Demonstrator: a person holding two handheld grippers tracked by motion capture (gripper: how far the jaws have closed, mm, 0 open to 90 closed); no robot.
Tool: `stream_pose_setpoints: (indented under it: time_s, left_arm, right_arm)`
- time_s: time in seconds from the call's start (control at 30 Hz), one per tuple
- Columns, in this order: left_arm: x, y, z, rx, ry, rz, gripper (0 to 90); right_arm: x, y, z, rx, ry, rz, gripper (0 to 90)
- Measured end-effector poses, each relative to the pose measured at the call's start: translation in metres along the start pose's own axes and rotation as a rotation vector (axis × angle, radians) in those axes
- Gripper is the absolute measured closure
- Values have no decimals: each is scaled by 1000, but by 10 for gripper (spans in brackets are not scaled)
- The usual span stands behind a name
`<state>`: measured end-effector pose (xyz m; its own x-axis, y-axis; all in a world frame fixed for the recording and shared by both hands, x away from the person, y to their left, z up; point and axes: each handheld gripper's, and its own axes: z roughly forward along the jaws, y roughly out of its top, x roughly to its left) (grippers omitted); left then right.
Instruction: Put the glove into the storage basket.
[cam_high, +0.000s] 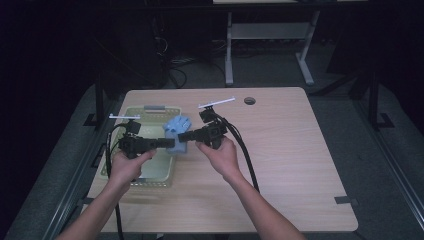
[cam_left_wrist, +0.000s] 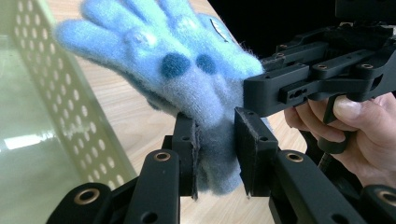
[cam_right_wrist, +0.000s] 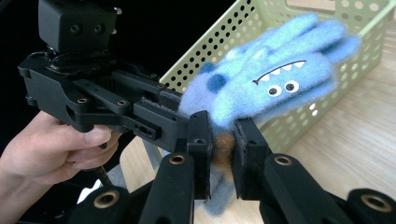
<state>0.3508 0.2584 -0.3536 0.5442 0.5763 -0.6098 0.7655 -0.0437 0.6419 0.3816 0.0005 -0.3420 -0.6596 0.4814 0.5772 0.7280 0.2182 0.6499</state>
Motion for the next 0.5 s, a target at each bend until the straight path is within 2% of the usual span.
stream_pose_setpoints:
  time_s: [0.5]
  left_arm:
    - [19, 1, -27, -11, 2, -25, 706]
  right_arm:
    - [11, 13, 28, 6, 32, -6, 790]
